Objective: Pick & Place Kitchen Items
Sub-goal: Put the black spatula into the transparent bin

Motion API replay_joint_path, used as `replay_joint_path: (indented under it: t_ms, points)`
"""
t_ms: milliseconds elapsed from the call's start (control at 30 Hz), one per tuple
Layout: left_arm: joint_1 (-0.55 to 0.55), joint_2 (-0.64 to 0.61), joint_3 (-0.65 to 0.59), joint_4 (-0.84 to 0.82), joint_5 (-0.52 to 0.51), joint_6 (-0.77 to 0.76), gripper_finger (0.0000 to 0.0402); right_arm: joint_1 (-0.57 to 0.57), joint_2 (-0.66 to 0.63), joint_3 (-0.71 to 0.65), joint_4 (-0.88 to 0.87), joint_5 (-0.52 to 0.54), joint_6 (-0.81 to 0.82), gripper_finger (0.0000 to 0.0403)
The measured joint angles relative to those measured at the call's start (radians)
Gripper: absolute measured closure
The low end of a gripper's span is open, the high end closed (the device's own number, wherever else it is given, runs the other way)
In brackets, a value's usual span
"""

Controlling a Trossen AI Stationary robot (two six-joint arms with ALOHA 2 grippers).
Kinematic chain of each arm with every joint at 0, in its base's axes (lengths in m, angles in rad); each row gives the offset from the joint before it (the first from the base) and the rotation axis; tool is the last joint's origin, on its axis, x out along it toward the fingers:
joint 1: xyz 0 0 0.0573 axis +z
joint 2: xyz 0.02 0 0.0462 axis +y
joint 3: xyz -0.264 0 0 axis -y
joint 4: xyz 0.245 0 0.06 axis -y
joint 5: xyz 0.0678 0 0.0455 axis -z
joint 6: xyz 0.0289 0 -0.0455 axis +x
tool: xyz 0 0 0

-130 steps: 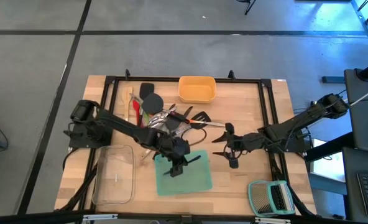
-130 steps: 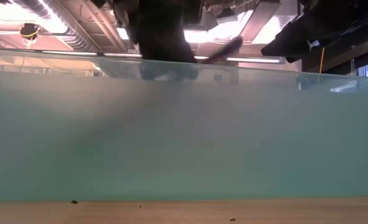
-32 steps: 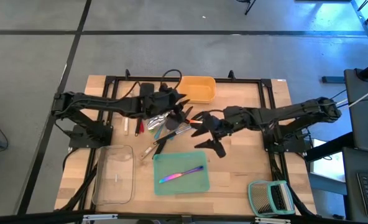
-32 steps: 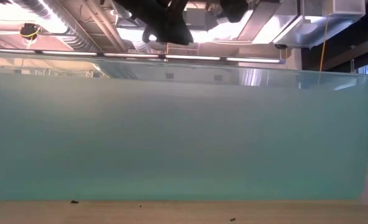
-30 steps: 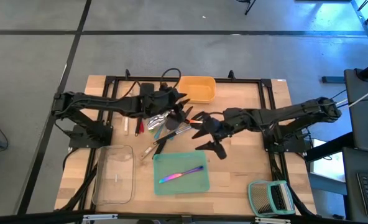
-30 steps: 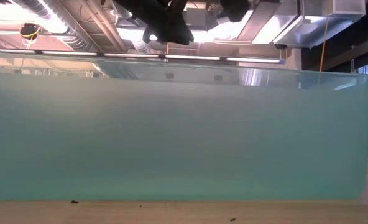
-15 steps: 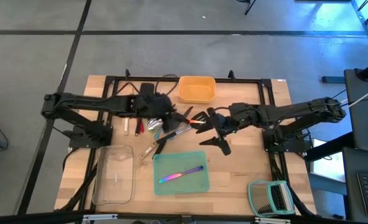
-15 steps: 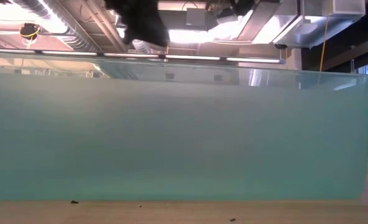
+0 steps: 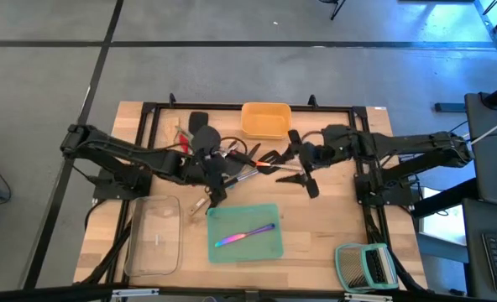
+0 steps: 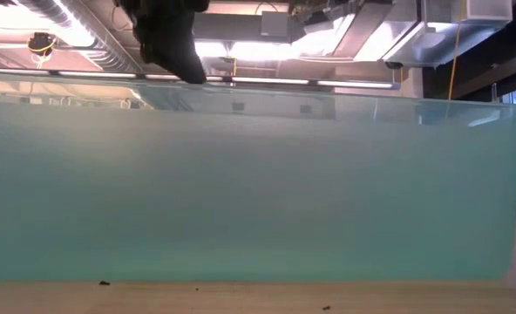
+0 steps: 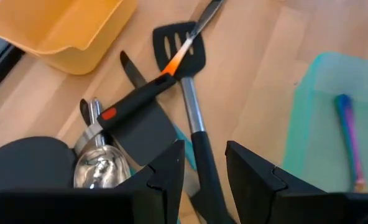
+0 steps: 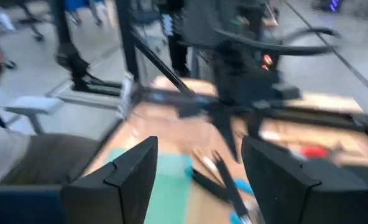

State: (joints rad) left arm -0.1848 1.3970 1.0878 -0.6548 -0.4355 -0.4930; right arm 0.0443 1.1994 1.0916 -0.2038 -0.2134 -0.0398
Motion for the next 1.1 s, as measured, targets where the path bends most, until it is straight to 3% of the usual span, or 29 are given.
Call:
replay_joint_path:
  t_ms: [167, 333, 433, 767, 933, 1000, 1100]
  points:
    - [0.02, 0.071, 0.001, 0.001, 0.005, 0.016, 0.0288, -0.118, 0.016, 0.011, -0.12, -0.013, 0.008, 0.0169]
    - [0.055, 0.152, 0.0, 0.006, 0.027, 0.025, 0.0288, -0.229, 0.031, 0.011, -0.209, -0.155, -0.001, 0.0169]
    - [0.073, 0.178, 0.0, 0.018, 0.033, 0.039, 0.0288, -0.253, 0.045, 0.011, -0.225, -0.181, -0.017, 0.0169]
    - [0.172, 0.187, 0.0, 0.196, 0.024, 0.27, 0.0288, -0.268, 0.046, 0.011, -0.22, -0.183, -0.061, 0.0169]
    - [0.23, 0.186, 0.0, 0.182, 0.065, 0.458, 0.0288, -0.276, 0.046, 0.011, -0.213, -0.178, -0.092, 0.0169]
    - [0.252, 0.183, 0.0, 0.15, 0.072, 0.492, 0.0288, -0.285, 0.046, 0.011, -0.191, -0.149, -0.076, 0.0169]
    - [0.288, 0.18, -0.017, 0.172, 0.103, 0.509, 0.0295, -0.293, 0.046, 0.011, -0.151, -0.019, -0.012, 0.0169]
